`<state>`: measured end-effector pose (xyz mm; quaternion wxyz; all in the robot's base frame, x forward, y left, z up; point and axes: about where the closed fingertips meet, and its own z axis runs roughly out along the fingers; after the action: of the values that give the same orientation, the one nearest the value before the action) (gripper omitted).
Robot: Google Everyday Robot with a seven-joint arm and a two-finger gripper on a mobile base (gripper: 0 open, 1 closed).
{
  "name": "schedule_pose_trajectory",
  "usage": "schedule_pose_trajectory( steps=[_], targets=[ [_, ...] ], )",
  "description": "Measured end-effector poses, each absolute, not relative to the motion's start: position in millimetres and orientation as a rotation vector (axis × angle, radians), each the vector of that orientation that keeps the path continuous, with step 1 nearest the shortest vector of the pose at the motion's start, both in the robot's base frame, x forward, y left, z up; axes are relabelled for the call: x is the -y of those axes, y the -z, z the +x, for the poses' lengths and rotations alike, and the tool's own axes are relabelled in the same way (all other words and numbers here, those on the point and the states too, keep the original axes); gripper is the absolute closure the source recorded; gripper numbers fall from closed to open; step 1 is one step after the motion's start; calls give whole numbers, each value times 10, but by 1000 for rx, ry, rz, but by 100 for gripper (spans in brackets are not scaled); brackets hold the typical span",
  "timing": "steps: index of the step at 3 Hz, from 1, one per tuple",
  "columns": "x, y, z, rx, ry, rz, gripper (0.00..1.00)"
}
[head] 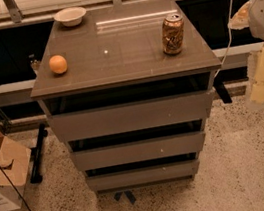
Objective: Open middle drawer
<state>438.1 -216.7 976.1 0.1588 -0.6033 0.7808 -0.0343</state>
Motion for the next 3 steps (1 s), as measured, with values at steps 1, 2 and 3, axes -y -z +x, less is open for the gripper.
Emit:
schedule_pose_trajectory(
  steps=[1, 2, 3],
  targets=[
    [2167, -9761, 4381, -2232, 98, -1725, 0],
    [2136, -9715, 4394, -2201, 84, -1723, 0],
    [2119, -9629, 4424, -2155, 98, -1716, 0]
  ],
)
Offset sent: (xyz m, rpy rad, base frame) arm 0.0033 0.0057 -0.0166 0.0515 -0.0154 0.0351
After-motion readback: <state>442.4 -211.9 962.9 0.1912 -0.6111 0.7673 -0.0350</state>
